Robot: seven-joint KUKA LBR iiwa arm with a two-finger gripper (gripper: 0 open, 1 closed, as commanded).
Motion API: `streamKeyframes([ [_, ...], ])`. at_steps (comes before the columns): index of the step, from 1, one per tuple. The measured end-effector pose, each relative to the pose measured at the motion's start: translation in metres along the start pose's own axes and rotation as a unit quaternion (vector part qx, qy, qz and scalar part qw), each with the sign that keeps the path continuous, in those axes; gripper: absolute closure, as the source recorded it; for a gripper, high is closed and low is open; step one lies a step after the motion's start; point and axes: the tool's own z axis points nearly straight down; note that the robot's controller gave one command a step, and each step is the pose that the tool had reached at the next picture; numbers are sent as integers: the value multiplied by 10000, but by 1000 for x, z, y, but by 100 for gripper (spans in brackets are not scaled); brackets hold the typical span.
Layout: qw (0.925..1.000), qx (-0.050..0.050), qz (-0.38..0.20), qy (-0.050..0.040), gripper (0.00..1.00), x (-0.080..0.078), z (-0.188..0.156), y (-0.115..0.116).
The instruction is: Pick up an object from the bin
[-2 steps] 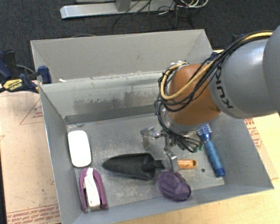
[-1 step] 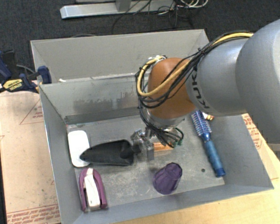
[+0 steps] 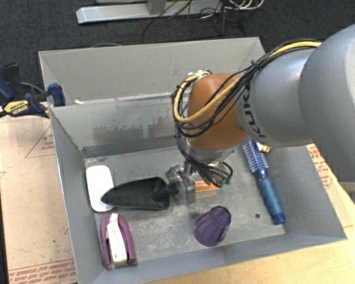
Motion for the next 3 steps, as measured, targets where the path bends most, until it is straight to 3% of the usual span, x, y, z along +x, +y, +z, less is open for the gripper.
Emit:
streamKeyframes([
  [2, 10000, -11, -5, 56, 100, 4, -23, 1],
  [3, 10000, -3, -5, 17, 100, 1, -39, 1],
])
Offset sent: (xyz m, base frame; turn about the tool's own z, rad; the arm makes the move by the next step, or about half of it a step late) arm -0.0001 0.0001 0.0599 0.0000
